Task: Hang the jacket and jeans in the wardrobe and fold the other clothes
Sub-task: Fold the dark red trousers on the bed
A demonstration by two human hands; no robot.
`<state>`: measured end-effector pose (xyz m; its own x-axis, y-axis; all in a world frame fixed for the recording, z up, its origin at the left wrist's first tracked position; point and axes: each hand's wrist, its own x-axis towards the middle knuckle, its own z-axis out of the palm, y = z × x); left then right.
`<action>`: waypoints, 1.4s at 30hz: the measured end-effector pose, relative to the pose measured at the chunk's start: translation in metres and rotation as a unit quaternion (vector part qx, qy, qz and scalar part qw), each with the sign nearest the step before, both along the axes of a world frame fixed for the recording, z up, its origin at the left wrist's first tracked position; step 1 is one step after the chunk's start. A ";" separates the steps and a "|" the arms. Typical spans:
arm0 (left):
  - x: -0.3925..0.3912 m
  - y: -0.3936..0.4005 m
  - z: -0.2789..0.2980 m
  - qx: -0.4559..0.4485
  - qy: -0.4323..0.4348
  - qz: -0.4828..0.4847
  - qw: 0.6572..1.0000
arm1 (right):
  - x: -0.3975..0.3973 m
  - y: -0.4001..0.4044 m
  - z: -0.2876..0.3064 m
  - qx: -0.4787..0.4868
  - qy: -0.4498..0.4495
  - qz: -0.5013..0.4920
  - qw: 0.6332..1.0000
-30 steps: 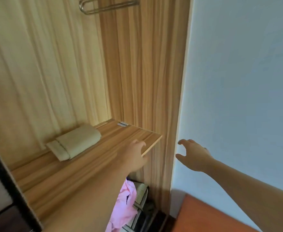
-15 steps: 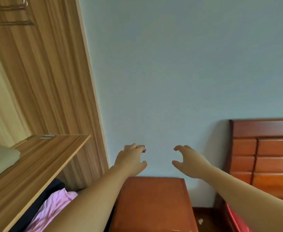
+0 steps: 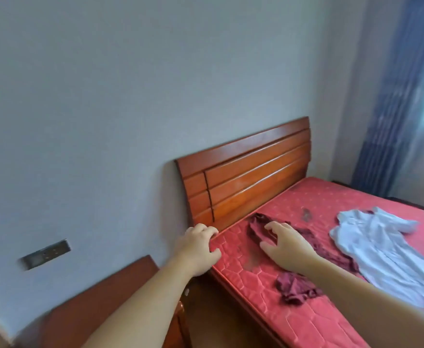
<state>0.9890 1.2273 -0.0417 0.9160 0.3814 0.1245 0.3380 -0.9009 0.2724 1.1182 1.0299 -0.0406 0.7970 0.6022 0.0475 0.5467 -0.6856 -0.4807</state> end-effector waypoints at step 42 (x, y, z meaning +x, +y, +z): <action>0.192 -0.422 -0.082 -0.004 0.127 -0.242 0.962 | 0.056 -0.447 -0.073 -0.031 0.089 -0.273 0.957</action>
<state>1.1806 0.8056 -0.1235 0.9869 -0.0971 -0.1289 -0.0633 -0.9677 0.2440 1.1745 0.5834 -0.1131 0.9858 0.0911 -0.1411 0.0120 -0.8762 -0.4819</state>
